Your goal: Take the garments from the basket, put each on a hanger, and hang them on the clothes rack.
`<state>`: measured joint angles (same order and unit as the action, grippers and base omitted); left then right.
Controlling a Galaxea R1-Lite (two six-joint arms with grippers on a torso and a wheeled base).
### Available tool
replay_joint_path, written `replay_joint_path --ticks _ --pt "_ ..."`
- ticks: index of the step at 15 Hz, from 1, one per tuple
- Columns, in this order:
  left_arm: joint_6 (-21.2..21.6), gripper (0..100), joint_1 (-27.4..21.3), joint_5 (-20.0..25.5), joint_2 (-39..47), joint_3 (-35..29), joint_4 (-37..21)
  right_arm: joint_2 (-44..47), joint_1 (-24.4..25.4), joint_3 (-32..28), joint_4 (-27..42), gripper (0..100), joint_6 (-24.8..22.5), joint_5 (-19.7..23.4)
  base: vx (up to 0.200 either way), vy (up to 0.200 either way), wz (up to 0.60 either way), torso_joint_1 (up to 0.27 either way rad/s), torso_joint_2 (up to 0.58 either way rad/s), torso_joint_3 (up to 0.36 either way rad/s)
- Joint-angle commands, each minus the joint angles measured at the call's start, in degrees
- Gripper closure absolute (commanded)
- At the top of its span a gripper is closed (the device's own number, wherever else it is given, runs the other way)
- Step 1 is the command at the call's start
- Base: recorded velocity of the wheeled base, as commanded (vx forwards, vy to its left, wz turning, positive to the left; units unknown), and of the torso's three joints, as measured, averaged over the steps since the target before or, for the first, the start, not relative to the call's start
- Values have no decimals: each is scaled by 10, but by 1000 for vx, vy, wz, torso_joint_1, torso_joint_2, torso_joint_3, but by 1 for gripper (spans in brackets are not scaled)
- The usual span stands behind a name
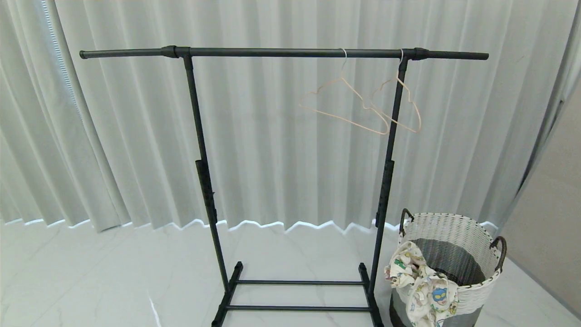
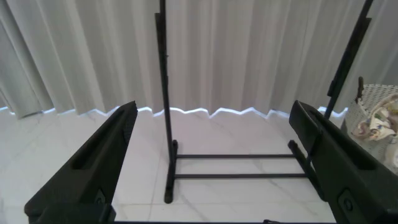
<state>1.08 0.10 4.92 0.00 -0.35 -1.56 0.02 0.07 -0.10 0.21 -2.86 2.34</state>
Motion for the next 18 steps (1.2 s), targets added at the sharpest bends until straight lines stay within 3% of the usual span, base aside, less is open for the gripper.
replay_joint_path --ticks 1,5,18 --pt "0 0 0 0 1 0 0 0 0 0 0 0 0 0 0 0 0 0 0 0" --pt "1 0 0 0 1 0 0 0 0 0 0 0 0 0 0 0 0 0 0 0" --pt "1 0 0 0 1 0 0 0 0 0 0 0 1 0 185 0 0 3 1 2"
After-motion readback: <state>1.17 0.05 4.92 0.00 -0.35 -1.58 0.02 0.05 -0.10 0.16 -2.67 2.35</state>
